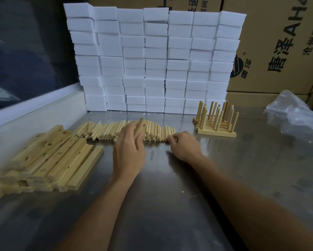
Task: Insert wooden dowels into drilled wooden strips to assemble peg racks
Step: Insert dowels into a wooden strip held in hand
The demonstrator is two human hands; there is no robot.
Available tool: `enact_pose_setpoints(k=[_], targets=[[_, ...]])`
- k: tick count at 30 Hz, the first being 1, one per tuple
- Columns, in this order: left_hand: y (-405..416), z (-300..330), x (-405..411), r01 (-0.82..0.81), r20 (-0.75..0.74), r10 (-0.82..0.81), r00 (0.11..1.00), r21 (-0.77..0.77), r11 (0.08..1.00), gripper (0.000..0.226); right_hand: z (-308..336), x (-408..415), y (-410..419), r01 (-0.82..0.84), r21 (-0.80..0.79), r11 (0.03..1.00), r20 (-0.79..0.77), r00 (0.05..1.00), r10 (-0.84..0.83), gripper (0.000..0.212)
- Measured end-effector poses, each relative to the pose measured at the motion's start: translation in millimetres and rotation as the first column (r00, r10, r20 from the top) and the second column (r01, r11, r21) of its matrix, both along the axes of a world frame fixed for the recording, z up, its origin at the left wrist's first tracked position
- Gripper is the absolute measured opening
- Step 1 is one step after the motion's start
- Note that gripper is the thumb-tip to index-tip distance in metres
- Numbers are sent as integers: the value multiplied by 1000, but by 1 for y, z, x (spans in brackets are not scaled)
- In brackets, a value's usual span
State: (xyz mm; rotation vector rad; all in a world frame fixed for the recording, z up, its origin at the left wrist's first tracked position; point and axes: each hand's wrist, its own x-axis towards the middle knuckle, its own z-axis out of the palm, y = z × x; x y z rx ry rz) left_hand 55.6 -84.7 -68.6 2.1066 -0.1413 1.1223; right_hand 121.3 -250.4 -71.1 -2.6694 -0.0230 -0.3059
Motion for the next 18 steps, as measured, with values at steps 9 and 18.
enact_pose_setpoints(k=[9,18], targets=[[0,-1,3,77,-3,-80,997,-235,969,26,3,-12,-7,109,18,994,69,992,-110,15],[-1,-3,6,195,-43,-247,968,-492,849,24,7,-16,-12,112,41,993,-17,994,-112,12]])
